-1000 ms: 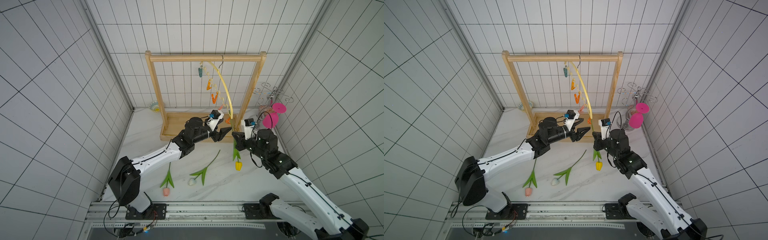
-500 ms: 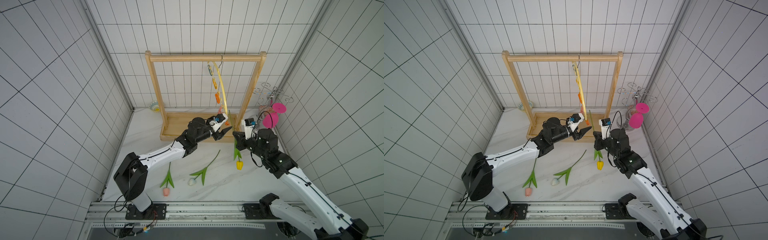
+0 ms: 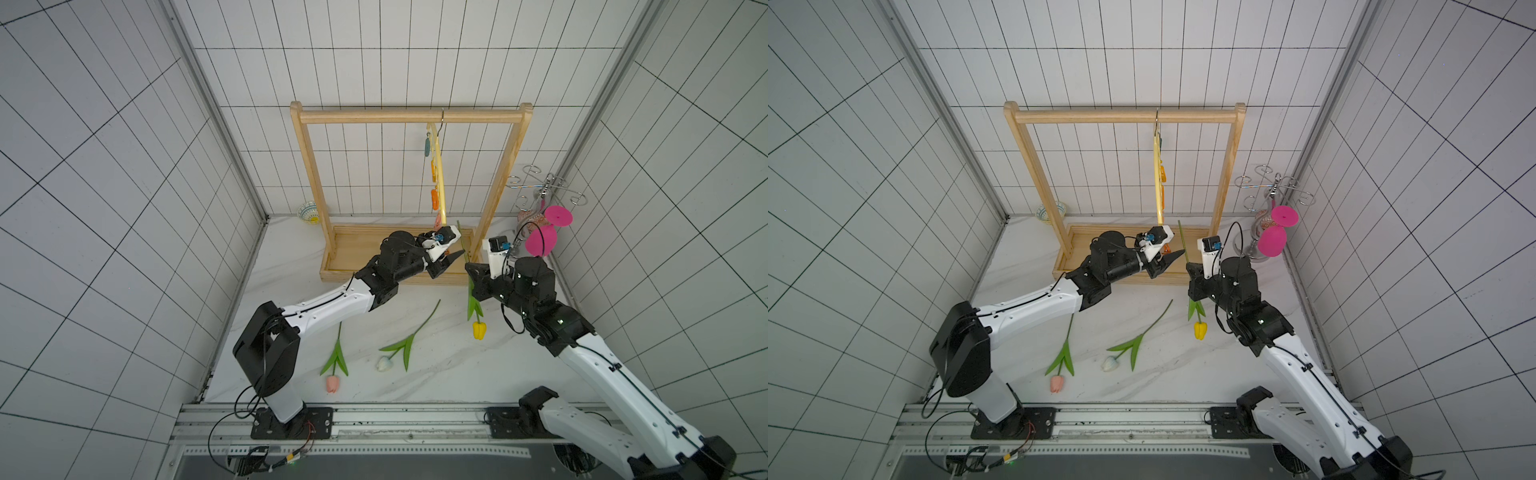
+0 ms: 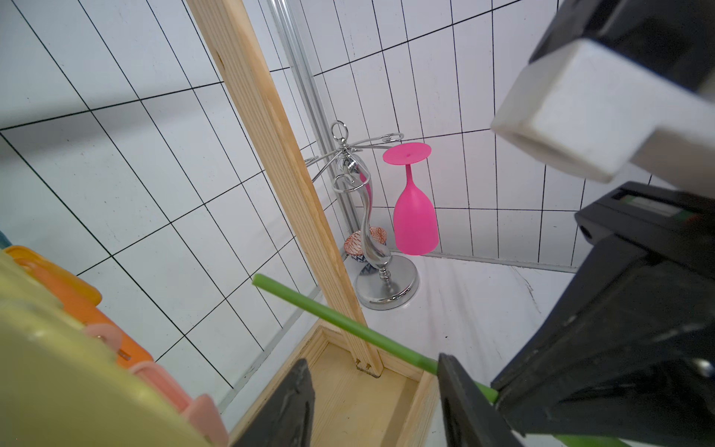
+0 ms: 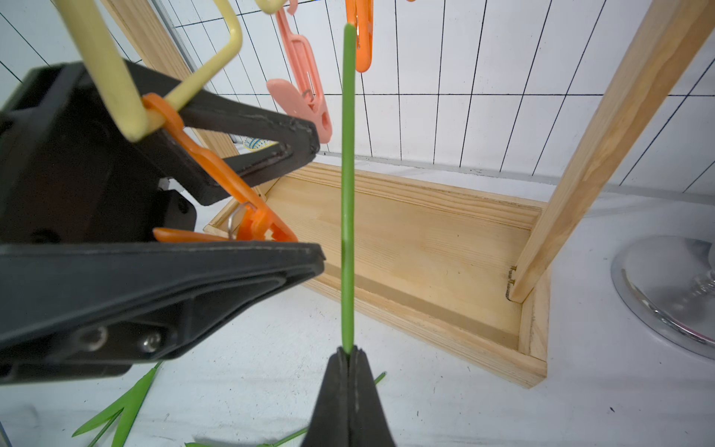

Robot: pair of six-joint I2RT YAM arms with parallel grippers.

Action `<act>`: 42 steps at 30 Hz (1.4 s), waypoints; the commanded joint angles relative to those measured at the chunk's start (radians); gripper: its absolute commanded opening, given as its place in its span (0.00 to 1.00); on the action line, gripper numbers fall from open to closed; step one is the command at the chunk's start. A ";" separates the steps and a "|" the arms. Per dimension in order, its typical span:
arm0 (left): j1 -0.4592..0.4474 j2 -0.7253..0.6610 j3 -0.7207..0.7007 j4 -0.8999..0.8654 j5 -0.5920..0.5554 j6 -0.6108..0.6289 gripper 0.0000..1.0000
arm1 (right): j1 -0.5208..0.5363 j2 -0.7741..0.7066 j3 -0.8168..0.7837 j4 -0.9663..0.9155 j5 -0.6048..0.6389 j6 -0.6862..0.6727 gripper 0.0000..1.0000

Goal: Dry the flowers on a clothes hanger
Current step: Open the clamp at the hanger.

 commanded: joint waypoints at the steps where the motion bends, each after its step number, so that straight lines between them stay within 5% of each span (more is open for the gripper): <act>1: 0.004 -0.045 -0.019 0.005 -0.013 0.017 0.54 | -0.010 0.005 0.053 0.008 -0.022 -0.007 0.00; 42: 0.061 -0.128 -0.088 -0.036 0.091 -0.072 0.58 | -0.010 0.059 0.084 -0.001 -0.145 0.022 0.00</act>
